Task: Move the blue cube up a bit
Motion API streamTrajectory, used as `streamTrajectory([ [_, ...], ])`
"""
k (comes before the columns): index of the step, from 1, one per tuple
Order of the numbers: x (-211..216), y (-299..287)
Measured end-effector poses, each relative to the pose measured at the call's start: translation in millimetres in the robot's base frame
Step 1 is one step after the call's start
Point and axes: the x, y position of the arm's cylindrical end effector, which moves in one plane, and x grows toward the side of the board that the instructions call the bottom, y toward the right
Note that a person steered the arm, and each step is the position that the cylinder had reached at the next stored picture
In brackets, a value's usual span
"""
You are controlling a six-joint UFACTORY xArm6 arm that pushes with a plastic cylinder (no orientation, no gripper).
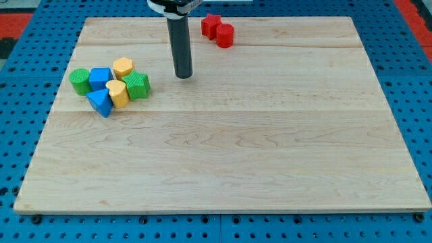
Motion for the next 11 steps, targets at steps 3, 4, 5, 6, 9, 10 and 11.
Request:
streamTrajectory([
  [3, 2.5, -0.3],
  [4, 25.3, 9.7],
  [5, 98.5, 12.7],
  [6, 159.4, -38.1],
  [9, 155.2, -242.4],
  [10, 127.2, -242.6],
  [11, 74.7, -241.5],
])
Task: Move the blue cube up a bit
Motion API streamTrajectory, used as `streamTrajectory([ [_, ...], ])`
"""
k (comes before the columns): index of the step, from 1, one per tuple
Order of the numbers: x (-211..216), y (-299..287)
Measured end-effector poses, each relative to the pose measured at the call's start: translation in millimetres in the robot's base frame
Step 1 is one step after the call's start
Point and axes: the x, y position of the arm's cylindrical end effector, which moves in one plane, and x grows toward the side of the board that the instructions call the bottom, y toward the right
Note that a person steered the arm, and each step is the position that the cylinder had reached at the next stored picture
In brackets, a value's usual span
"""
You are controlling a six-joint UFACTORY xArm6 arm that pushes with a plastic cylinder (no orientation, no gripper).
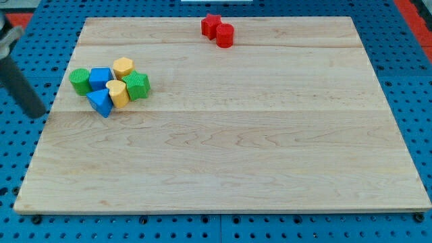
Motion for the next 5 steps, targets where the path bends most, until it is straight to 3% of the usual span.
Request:
streamTrajectory([
  [2, -74.5, 105.0],
  [3, -104.1, 112.4],
  [5, -104.6, 120.1],
])
